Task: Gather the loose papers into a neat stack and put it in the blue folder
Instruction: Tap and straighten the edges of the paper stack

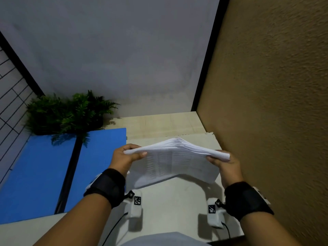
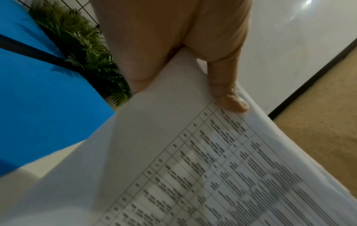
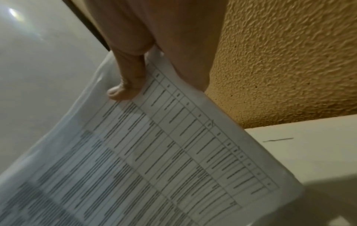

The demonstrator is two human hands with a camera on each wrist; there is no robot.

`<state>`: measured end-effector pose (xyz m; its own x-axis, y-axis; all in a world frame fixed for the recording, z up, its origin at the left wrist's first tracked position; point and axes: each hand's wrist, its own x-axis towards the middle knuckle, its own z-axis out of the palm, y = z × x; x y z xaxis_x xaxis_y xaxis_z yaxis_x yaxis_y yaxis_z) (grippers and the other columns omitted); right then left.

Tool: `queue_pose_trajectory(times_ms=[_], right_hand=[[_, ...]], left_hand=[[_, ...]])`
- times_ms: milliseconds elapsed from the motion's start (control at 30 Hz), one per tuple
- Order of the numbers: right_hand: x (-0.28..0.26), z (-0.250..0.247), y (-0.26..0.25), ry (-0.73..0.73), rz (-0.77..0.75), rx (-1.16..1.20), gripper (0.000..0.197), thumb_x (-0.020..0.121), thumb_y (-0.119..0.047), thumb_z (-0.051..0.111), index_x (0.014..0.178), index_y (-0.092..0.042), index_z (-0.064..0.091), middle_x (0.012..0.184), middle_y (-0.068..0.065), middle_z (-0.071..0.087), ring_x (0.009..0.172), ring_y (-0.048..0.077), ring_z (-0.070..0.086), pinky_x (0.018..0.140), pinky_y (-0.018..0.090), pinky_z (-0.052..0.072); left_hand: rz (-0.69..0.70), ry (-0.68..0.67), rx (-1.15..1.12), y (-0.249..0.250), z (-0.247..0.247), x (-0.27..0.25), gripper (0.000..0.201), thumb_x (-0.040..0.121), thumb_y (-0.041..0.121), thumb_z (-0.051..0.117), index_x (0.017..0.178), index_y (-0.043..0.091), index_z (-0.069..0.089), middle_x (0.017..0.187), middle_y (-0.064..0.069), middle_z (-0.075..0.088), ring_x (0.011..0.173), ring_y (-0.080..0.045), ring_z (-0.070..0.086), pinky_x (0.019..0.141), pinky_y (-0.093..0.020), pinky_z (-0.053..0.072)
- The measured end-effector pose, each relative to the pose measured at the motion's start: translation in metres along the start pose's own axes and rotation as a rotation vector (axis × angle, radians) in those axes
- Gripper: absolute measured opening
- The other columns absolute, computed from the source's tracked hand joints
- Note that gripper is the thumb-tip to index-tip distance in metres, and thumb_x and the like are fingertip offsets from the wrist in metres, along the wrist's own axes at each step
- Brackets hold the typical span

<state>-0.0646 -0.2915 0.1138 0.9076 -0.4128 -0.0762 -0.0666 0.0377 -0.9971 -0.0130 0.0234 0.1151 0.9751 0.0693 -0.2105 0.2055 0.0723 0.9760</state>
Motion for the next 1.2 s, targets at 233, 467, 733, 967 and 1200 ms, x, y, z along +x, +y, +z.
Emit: queue_pose_trajectory(times_ms=[233, 467, 733, 967, 1200], right_hand=[[-0.005, -0.019, 0.010, -0.054, 0.100, 0.024, 0.043, 0.066, 0.018, 0.074, 0.095, -0.013, 0.065, 0.090, 0.004, 0.068, 0.081, 0.015, 0.062, 0.059, 0.013, 0.053], [-0.015, -0.008, 0.014, -0.006, 0.168, -0.071, 0.058, 0.066, 0.022, 0.073, 0.117, -0.003, 0.060, 0.098, 0.003, 0.066, 0.084, 0.009, 0.061, 0.050, 0.001, 0.045], [-0.011, -0.008, 0.008, -0.016, 0.154, -0.086, 0.040, 0.071, 0.013, 0.075, 0.098, -0.013, 0.064, 0.085, -0.011, 0.064, 0.078, 0.004, 0.058, 0.053, 0.000, 0.045], [0.004, -0.019, -0.014, -0.047, 0.066, -0.217, 0.040, 0.061, 0.013, 0.080, 0.087, -0.013, 0.063, 0.087, 0.004, 0.067, 0.083, 0.021, 0.061, 0.065, 0.022, 0.053], [-0.010, 0.052, -0.030, -0.344, -0.409, -1.490, 0.029, 0.078, -0.018, 0.063, 0.104, -0.029, 0.057, 0.102, -0.008, 0.061, 0.103, 0.019, 0.057, 0.107, 0.056, 0.029]], left_hand=[[-0.058, -0.066, 0.003, -0.016, -0.009, 0.003, 0.050, 0.051, 0.001, 0.091, 0.093, 0.017, 0.070, 0.096, -0.002, 0.070, 0.092, -0.021, 0.064, 0.069, -0.020, 0.056], [-0.182, -0.042, -0.008, -0.035, 0.002, 0.001, 0.063, 0.071, -0.019, 0.073, 0.130, -0.005, 0.054, 0.127, -0.017, 0.061, 0.113, -0.027, 0.057, 0.091, -0.035, 0.045], [-0.171, -0.023, 0.037, -0.037, -0.001, 0.009, 0.063, 0.065, -0.009, 0.083, 0.123, -0.002, 0.061, 0.123, -0.019, 0.066, 0.118, -0.033, 0.059, 0.102, -0.044, 0.047], [-0.137, -0.075, 0.102, -0.031, -0.005, 0.016, 0.049, 0.063, -0.012, 0.083, 0.108, -0.002, 0.067, 0.103, -0.014, 0.071, 0.099, -0.028, 0.065, 0.093, -0.038, 0.052], [-0.053, -0.078, 0.205, -0.030, 0.009, 0.013, 0.023, 0.071, -0.009, 0.079, 0.086, 0.000, 0.064, 0.077, -0.007, 0.064, 0.081, -0.022, 0.057, 0.058, -0.011, 0.047]])
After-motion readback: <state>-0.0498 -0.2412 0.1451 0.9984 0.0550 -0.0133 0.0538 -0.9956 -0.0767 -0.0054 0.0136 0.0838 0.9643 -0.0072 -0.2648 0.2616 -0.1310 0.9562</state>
